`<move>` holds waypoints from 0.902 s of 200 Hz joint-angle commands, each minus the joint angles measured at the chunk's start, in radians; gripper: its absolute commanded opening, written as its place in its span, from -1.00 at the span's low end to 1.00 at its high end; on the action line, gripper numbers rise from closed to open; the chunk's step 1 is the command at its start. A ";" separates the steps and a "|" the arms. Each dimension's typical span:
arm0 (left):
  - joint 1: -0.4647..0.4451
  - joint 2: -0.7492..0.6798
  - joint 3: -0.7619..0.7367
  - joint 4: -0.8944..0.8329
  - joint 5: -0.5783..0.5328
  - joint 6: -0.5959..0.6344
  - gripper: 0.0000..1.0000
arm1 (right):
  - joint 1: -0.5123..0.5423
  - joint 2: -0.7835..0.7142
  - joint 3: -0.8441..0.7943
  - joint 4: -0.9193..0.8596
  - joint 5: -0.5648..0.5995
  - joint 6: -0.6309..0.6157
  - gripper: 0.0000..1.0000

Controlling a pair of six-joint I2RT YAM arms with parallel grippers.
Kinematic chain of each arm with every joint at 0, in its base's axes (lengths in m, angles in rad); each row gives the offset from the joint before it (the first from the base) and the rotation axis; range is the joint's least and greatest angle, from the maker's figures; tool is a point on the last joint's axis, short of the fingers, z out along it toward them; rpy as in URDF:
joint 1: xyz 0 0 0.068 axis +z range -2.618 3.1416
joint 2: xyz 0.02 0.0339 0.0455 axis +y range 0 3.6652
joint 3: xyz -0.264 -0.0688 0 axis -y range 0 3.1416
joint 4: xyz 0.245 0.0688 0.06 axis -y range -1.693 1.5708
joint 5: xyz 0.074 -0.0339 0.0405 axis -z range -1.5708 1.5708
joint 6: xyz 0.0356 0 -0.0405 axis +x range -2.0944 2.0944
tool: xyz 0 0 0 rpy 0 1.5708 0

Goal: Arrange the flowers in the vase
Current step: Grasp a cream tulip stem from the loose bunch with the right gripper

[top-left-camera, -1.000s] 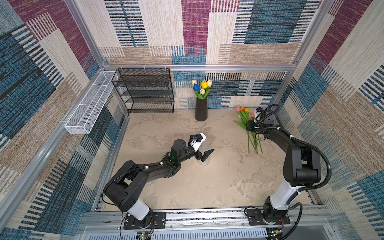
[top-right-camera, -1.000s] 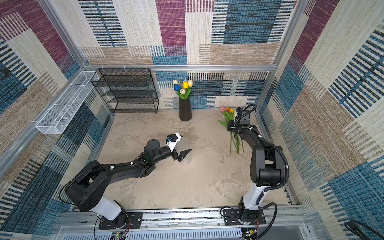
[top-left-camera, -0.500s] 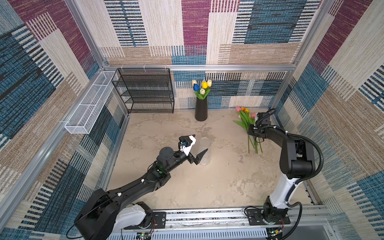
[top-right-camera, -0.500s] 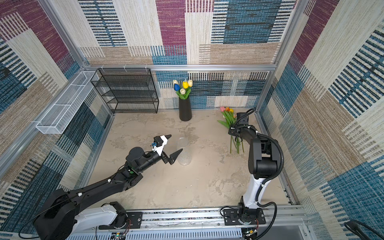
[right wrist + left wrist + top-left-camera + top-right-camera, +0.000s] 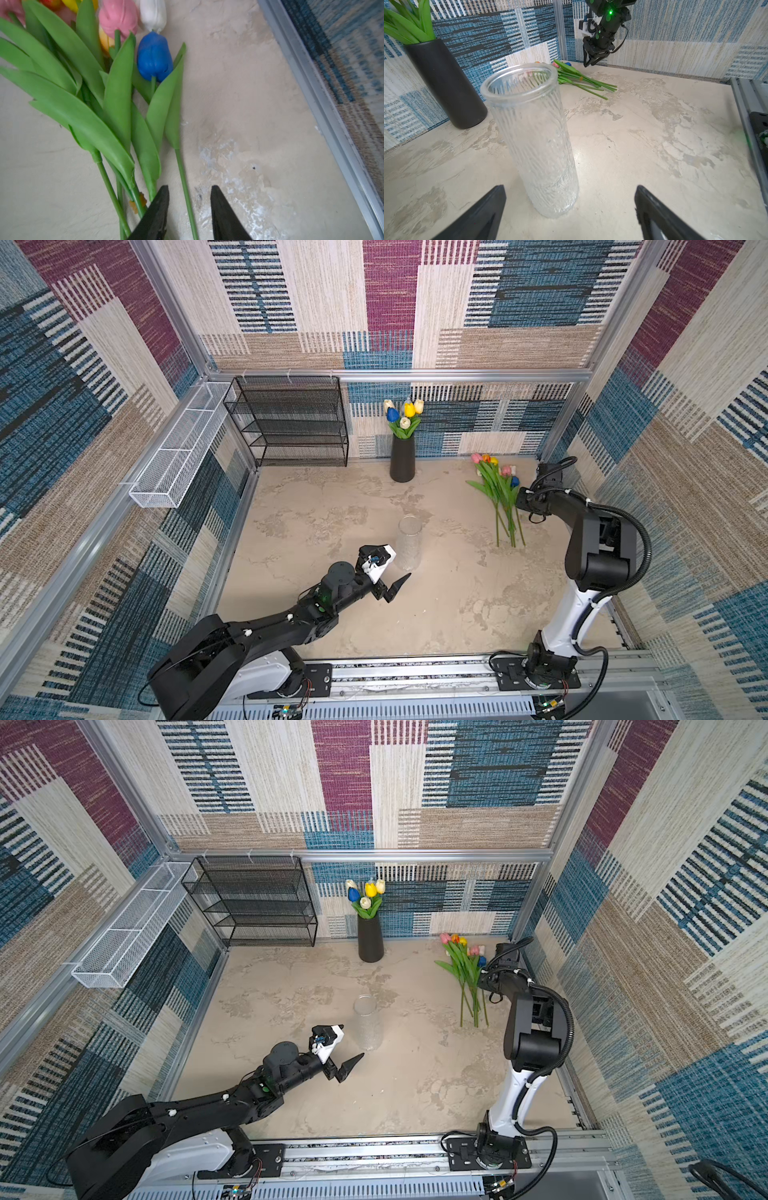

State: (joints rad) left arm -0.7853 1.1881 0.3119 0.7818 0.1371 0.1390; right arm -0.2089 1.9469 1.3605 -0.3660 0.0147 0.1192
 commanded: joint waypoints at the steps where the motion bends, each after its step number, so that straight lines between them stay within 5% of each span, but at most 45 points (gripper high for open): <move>1: -0.020 0.017 0.023 0.030 0.064 -0.012 0.99 | -0.002 0.013 0.019 -0.054 0.024 -0.043 -0.25; 98: -0.031 -0.033 -0.001 0.033 0.039 0.016 0.97 | 0.000 0.084 0.044 -0.091 -0.049 -0.070 -0.28; 147: -0.032 -0.012 0.006 0.049 0.080 -0.018 0.94 | 0.000 0.153 0.081 -0.128 0.039 -0.043 -0.48; 180: -0.031 -0.004 0.012 0.038 0.065 -0.003 0.94 | 0.000 0.175 0.091 -0.128 0.069 -0.020 -0.82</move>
State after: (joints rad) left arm -0.8165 1.1831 0.3153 0.7948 0.1936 0.1329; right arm -0.2085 2.0956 1.4551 -0.4534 0.0185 0.0731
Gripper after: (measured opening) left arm 0.972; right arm 0.121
